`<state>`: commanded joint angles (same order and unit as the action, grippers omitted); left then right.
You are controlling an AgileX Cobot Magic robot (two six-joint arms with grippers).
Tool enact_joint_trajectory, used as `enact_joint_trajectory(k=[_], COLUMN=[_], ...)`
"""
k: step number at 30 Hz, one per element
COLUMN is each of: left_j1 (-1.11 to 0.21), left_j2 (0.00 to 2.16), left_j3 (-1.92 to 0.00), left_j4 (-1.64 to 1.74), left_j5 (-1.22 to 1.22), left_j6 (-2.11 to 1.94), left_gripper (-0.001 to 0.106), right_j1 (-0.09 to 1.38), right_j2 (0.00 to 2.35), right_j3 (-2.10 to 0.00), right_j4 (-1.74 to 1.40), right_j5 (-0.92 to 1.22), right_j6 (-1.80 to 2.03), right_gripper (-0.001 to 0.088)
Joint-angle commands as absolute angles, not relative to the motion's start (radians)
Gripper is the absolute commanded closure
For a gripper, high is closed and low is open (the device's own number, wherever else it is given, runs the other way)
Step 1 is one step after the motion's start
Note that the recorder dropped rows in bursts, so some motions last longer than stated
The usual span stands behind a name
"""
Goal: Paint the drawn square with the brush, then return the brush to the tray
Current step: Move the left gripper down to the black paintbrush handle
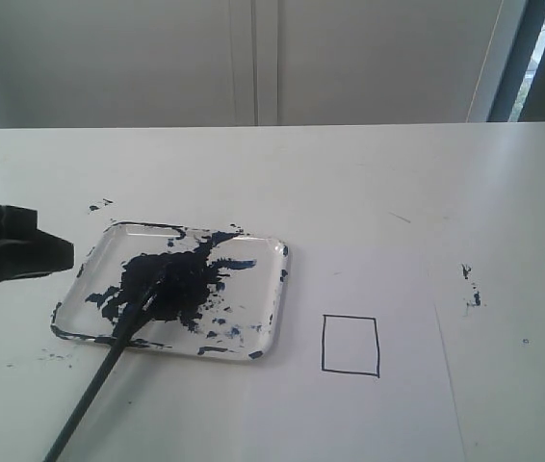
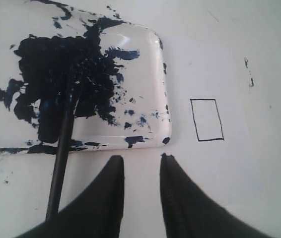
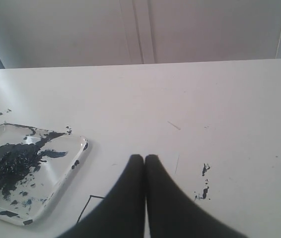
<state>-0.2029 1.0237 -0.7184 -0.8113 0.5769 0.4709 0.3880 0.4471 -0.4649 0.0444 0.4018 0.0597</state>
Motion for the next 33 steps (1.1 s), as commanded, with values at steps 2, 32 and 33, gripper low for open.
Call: enact_joint_trajectory(k=[2, 32, 33], left_j1=[-0.203, -0.501, -0.501], left_j2=[1.024, 1.028, 1.030], left_j3=[-0.748, -0.717, -0.717], left_j4=[-0.800, -0.178, -0.178], left_j5=[0.630, 0.517, 0.525], left_j6=[0.599, -0.028, -0.019], left_gripper=[0.074, 0.084, 0.084], right_j1=[0.388, 0.388, 0.388], right_j2=[0.447, 0.447, 0.447], right_j3=[-0.465, -0.465, -0.465], right_j4=[0.044, 0.044, 0.044], right_j5=[0.402, 0.402, 0.402], right_j6=[0.060, 0.060, 0.060], right_gripper=[0.0868, 0.0868, 0.0868])
